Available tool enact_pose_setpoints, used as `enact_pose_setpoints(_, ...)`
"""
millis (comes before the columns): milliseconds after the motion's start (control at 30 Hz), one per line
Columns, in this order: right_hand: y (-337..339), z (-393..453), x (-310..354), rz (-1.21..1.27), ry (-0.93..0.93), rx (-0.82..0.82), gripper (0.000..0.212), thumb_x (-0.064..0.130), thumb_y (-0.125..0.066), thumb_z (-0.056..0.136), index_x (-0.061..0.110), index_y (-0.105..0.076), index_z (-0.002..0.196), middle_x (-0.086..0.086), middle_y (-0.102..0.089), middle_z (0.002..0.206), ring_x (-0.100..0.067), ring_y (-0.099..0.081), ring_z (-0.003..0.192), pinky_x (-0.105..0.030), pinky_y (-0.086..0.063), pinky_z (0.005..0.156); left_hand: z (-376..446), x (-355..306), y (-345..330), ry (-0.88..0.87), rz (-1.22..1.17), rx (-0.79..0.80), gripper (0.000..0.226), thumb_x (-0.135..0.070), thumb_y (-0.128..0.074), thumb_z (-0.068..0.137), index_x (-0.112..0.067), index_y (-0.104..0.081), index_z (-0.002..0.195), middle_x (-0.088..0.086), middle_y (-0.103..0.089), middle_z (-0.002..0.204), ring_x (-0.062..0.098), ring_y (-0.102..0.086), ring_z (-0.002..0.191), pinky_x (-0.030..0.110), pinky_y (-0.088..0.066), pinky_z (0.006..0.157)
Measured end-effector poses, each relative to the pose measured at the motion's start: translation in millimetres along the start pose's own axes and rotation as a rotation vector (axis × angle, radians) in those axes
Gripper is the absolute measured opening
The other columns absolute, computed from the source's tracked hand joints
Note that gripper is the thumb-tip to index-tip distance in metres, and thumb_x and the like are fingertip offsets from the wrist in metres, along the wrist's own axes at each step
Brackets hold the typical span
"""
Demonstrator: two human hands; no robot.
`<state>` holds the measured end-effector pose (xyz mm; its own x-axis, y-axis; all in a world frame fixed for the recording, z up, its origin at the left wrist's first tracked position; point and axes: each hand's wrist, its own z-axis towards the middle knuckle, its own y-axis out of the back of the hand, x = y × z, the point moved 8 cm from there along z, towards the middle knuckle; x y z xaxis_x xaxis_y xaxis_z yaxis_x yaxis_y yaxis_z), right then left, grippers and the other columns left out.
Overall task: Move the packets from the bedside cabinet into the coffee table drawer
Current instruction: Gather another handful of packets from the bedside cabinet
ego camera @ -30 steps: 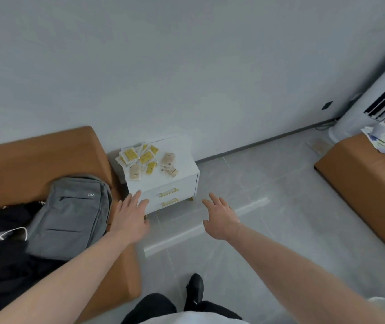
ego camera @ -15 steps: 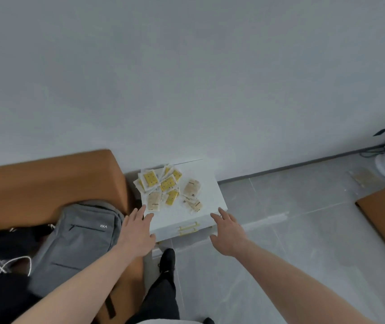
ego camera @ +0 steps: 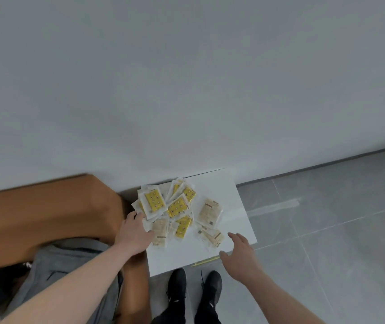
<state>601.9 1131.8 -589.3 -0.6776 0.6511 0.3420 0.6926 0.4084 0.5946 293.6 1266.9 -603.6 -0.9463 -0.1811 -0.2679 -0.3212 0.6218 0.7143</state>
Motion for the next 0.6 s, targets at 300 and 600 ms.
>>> enact_pose_setpoints(300,-50,144,-21,0.178,-0.153,-0.056,0.084,0.048,-0.065,0.096,0.018,-0.023,0.162,-0.006,-0.031,0.164,-0.031,-0.051,0.137,-0.048,-0.047,0.111,141,28,-40,0.155,-0.207,-0.12,0.063,-0.056,-0.074,0.079,-0.019,-0.06,0.128,0.008,-0.051,0.141,0.029,-0.044,0.134,0.046,-0.046,0.107)
enact_pose_setpoints(600,-85,198,-33,0.228,-0.334,-0.237,0.096,0.068,-0.076,0.078,0.014,-0.036,0.145,-0.011,-0.037,0.141,-0.036,-0.039,0.13,-0.043,-0.042,0.087,190,63,-80,0.336,-0.295,-0.269,0.103,-0.054,-0.09,0.066,-0.006,-0.039,0.142,0.014,-0.045,0.141,0.034,-0.044,0.133,0.048,-0.044,0.108)
